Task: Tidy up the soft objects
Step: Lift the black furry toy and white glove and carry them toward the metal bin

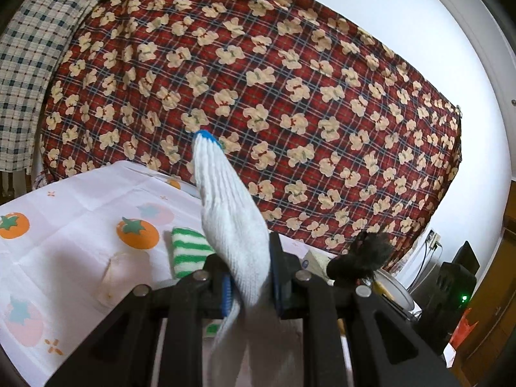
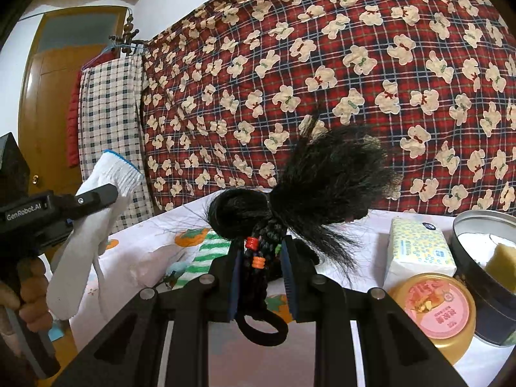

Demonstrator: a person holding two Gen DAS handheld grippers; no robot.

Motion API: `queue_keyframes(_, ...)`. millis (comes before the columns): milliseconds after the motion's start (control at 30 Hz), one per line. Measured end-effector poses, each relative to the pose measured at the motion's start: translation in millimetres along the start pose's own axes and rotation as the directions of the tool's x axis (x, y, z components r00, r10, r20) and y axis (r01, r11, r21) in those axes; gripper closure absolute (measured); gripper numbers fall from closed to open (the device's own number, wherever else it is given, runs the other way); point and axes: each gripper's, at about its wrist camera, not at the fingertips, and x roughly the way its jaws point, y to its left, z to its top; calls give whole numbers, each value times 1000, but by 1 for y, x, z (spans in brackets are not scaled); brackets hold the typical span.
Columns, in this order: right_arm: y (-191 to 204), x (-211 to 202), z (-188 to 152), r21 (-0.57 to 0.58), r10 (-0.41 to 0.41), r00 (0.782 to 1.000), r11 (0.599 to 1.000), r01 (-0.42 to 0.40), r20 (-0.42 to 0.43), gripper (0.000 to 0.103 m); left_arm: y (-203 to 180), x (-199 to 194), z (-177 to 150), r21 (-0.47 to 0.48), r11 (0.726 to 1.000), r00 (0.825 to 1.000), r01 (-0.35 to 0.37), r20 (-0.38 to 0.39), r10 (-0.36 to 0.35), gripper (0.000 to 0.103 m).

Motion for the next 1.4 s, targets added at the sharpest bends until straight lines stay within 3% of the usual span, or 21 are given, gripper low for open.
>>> queue_keyframes(267,-15,-14,1,-1,-30,999,1000,30,29,78,-28,15,-6,29,998,998,48,-31,-47,86)
queue_keyframes(567,-67,-32,6,107,-79,996,992,73,49,78,-70,40,-15,66,989,988,135,-83,-129,86)
queue_keyframes(933,-120,-58,9,180,-131,987,977,113,88,78,-132,74,-27,94,954,952,284,-149,-269,86)
queue_keyframes(1400,-199,-105,11,230,-235,965,952,203,119,78,-183,107,-40,114,923,918,366,-206,-339,86)
